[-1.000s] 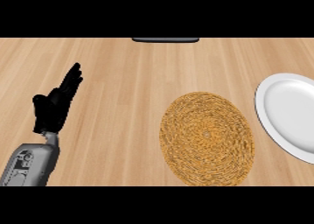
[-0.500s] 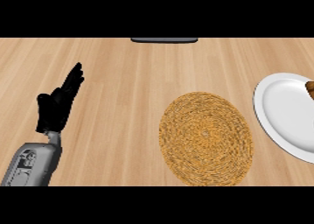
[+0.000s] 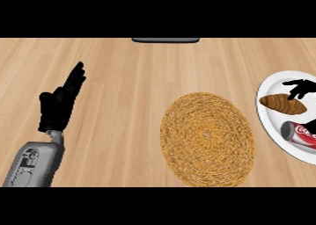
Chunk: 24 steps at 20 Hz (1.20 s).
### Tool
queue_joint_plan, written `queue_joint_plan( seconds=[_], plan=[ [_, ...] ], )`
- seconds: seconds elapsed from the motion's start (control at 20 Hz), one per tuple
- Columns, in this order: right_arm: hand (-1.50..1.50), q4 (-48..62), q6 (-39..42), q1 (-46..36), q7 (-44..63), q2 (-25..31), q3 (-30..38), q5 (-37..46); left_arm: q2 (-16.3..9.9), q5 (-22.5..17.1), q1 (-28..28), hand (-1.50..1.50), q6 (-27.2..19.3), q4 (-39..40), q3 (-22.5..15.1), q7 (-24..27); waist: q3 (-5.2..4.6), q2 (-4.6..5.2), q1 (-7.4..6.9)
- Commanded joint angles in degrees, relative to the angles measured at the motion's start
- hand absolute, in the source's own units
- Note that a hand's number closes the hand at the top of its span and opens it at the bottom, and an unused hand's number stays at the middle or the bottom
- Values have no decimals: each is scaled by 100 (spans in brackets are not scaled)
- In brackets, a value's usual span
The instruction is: Pick the croissant from the placemat and place it in the plate
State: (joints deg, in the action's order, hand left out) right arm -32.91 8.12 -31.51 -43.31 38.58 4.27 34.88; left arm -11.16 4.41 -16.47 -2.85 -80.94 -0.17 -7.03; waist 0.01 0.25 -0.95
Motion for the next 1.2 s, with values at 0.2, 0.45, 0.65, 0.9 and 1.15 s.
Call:
queue_joint_plan(
  seconds=[0.2, 0.45, 0.65, 0.9, 1.15],
  plan=[
    [-150, 516, 757, -353, -311, -331, 365, -463, -27, -53, 87, 0, 117, -62, 132, 109, 1, -15, 54],
    [-150, 694, 1446, -311, -416, -157, 1143, -1352, 136, 166, 255, 0, -105, 151, 42, 366, -1, -22, 138],
    [-150, 1275, 2010, -536, -115, 499, 1790, -1932, -12, 70, 113, 0, 58, -20, 107, 160, 11, 17, 41],
    [-150, 1914, 2244, -616, 115, 1275, 2247, -2260, -29, 0, 151, 0, 201, 234, 169, 489, 19, 60, -34],
    [-150, 2158, 2857, -290, -124, 1919, 2400, -2414, 113, 65, -31, 0, 65, -237, 11, -124, 43, 65, -74]
  ],
)
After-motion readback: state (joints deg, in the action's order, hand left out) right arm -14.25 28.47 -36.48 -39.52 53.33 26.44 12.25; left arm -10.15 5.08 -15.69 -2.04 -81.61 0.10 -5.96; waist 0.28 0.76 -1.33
